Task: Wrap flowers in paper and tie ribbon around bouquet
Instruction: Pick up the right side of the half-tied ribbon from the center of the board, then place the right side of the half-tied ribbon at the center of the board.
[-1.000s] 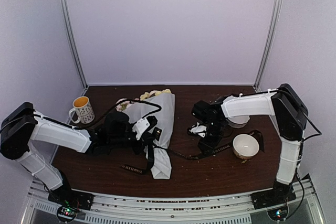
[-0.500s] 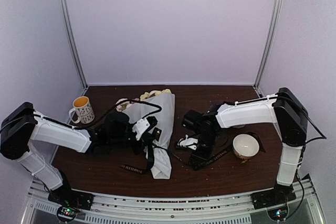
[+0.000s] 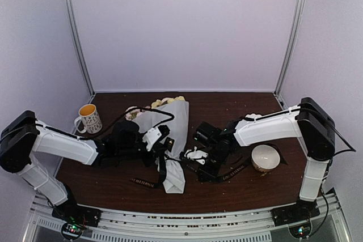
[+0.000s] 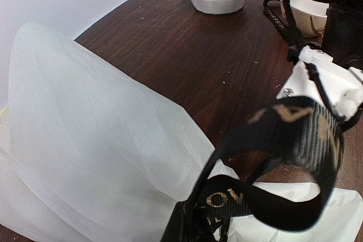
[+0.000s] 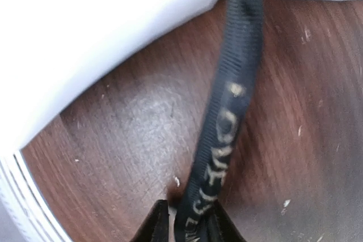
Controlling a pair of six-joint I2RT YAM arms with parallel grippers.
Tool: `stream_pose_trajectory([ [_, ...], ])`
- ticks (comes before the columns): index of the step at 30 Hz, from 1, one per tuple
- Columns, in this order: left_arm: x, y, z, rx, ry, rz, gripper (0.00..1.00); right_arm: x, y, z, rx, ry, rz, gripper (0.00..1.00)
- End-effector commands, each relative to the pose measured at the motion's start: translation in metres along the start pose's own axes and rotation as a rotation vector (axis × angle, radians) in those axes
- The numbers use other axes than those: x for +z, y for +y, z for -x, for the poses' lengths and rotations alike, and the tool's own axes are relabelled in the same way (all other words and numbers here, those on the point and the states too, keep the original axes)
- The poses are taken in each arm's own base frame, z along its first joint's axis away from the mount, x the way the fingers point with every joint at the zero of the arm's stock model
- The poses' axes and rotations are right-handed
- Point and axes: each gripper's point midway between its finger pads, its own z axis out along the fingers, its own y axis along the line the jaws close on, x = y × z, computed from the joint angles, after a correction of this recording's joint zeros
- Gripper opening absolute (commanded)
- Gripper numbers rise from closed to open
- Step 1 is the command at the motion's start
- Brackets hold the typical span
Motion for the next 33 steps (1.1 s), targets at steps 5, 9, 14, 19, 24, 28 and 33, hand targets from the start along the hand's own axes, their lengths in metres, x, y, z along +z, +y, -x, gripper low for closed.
stream_pose_trajectory([
  [5, -0.011, 0.005, 0.016, 0.020, -0.064, 0.038, 0.00, -0.016, -0.021, 0.016, 0.076, -0.097, -0.048, 0.00],
  [9, -0.012, 0.005, 0.016, 0.031, -0.067, 0.041, 0.00, -0.054, -0.024, 0.067, 0.128, -0.233, 0.014, 0.00],
  [14, -0.012, 0.005, 0.012, 0.039, -0.057, 0.048, 0.00, -0.088, -0.005, 0.130, 0.134, -0.370, 0.156, 0.00],
  [19, -0.011, 0.001, 0.009, 0.047, -0.051, 0.037, 0.00, -0.101, -0.010, 0.171, 0.201, -0.448, 0.178, 0.02],
  [24, -0.011, -0.002, 0.011, 0.046, -0.057, 0.032, 0.00, -0.109, -0.025, 0.221, 0.324, -0.568, 0.205, 0.13],
  [28, -0.012, -0.002, 0.011, 0.043, -0.056, 0.034, 0.00, -0.102, -0.045, 0.238, 0.396, -0.595, 0.183, 0.45],
  [33, -0.012, -0.003, 0.010, 0.040, -0.057, 0.026, 0.00, -0.130, -0.070, 0.222, 0.402, -0.610, 0.120, 0.66],
])
